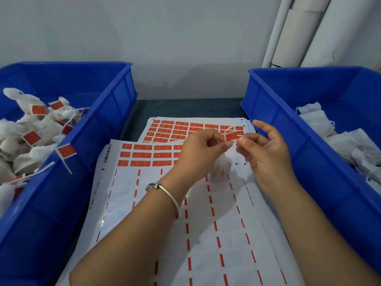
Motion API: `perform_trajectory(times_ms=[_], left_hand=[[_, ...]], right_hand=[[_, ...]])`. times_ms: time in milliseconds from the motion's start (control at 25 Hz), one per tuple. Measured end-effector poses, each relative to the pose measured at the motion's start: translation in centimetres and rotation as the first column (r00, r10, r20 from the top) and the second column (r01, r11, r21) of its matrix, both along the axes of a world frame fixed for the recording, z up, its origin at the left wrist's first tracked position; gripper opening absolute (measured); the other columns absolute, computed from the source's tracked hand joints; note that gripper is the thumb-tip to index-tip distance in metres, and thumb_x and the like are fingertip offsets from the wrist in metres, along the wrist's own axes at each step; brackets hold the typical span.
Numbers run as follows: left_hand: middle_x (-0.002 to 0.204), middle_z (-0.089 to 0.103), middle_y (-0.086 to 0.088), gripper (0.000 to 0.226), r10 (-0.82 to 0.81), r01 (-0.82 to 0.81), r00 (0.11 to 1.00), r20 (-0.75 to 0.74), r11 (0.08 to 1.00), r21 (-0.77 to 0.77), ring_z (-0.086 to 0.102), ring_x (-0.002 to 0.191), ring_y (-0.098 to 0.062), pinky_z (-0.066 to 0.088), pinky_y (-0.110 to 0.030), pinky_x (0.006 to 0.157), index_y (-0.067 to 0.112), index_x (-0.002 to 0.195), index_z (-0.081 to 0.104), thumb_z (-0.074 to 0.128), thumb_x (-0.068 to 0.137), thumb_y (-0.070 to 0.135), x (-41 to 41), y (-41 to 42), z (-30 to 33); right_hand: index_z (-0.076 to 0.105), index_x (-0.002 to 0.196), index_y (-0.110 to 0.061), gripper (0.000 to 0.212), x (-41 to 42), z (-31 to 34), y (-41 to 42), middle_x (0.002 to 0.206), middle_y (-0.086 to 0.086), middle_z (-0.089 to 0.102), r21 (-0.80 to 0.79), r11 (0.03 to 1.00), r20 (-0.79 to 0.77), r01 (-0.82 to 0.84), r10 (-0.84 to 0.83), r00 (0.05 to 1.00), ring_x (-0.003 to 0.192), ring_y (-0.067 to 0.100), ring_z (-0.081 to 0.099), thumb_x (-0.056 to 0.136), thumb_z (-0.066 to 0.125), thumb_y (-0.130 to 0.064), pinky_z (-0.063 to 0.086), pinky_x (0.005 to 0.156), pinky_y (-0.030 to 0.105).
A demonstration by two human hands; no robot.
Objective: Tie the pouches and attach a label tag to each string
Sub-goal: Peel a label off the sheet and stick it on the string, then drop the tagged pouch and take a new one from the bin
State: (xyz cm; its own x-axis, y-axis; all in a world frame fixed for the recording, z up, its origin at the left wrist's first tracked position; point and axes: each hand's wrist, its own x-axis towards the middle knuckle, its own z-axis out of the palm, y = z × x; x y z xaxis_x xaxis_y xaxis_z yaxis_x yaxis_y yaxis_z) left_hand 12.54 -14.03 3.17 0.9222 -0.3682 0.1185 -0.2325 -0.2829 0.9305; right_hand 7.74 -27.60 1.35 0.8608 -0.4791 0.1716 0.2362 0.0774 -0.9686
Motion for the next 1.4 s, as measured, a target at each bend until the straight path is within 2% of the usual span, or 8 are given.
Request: perform_trajectory(times_ms=[240,600,880,960,1040,1160,1280,1400], left_hand=[[0.068,0.063,0.017,0.017,0.236,-0.236,0.972,-0.011,0.971,-0.045,0.06,0.075,-0.007,0.042,-0.016,0.056,0.032,0.065,0.064,0.07,0.08,0.032,0.4,2.0,3.5],[0.064,0.066,0.009,0.017,0.594,-0.504,0.755,0.278,0.796,-0.335,0.067,0.063,-0.004,0.055,-0.022,0.065,0.025,0.072,0.059,0.064,0.088,0.022,3.2,13.6,13.6],[0.078,0.064,-0.004,0.019,0.701,-0.688,0.711,0.054,0.709,-0.154,0.068,0.069,-0.014,0.057,-0.035,0.078,0.015,0.073,0.053,0.056,0.092,0.014,9.9,21.3,13.3],[0.081,0.065,-0.001,0.01,0.671,-0.668,0.741,-0.017,0.734,-0.124,0.068,0.077,-0.014,0.055,-0.035,0.083,0.011,0.085,0.058,0.055,0.093,0.016,10.8,21.8,11.7],[0.091,0.065,-0.001,0.018,0.61,-0.605,0.792,-0.029,0.79,0.102,0.065,0.083,-0.011,0.053,-0.031,0.085,0.006,0.103,0.059,0.053,0.093,0.021,11.7,22.1,10.1],[0.1,0.062,-0.005,0.03,0.588,-0.575,0.794,0.154,0.642,0.507,0.06,0.093,-0.019,0.048,-0.026,0.078,0.01,0.112,0.055,0.059,0.088,0.027,10.8,21.5,9.3],[0.087,0.062,-0.012,0.023,0.524,-0.568,0.808,0.269,0.572,0.591,0.057,0.079,-0.024,0.046,-0.03,0.072,0.0,0.097,0.062,0.052,0.092,0.02,10.5,20.8,9.8],[0.069,0.055,-0.013,0.018,0.509,-0.633,0.774,0.376,0.602,0.487,0.048,0.063,-0.024,0.04,-0.031,0.057,0.003,0.072,0.055,0.049,0.087,0.009,9.5,19.0,10.8]], right_hand=[[0.053,0.106,-0.044,0.02,0.2,-2.6,1.3,0.084,-0.02,0.07,-0.178,0.982,-0.228,-0.067,0.025,0.973,0.072,0.001,0.067,0.09,0.06,-0.032,0.05,0.053,0.012],[0.054,0.109,-0.04,0.016,-0.3,-3.1,2.0,0.086,-0.017,0.068,-0.336,0.932,-0.3,-0.136,0.031,0.954,0.072,-0.004,0.066,0.094,0.053,-0.034,0.045,0.044,0.008],[0.058,0.105,-0.034,0.012,-0.6,-3.1,2.1,0.087,-0.014,0.068,-0.414,0.901,-0.312,-0.132,-0.004,0.95,0.07,0.004,0.067,0.094,0.053,-0.031,0.046,0.047,0.011],[0.059,0.102,-0.032,0.01,-0.5,-3.3,2.0,0.083,-0.013,0.068,-0.409,0.902,-0.318,-0.139,0.002,0.948,0.07,0.006,0.068,0.094,0.054,-0.028,0.047,0.05,0.014],[0.06,0.1,-0.03,0.01,-0.5,-3.5,1.9,0.081,-0.014,0.068,-0.405,0.904,-0.324,-0.139,0.001,0.946,0.072,0.006,0.067,0.095,0.054,-0.025,0.049,0.053,0.016],[0.061,0.096,-0.031,0.012,-0.4,-3.5,2.0,0.088,-0.016,0.067,-0.407,0.901,-0.334,-0.149,0.005,0.943,0.076,0.001,0.067,0.095,0.053,-0.023,0.05,0.054,0.015],[0.061,0.095,-0.033,0.014,-0.5,-3.3,2.3,0.095,-0.017,0.065,-0.439,0.885,-0.348,-0.155,-0.008,0.938,0.073,0.005,0.067,0.095,0.054,-0.021,0.048,0.052,0.014],[0.062,0.096,-0.034,0.015,-0.8,-2.7,3.0,0.092,-0.017,0.066,-0.481,0.853,-0.39,-0.203,-0.001,0.921,0.066,0.003,0.066,0.094,0.056,-0.02,0.048,0.051,0.013]])
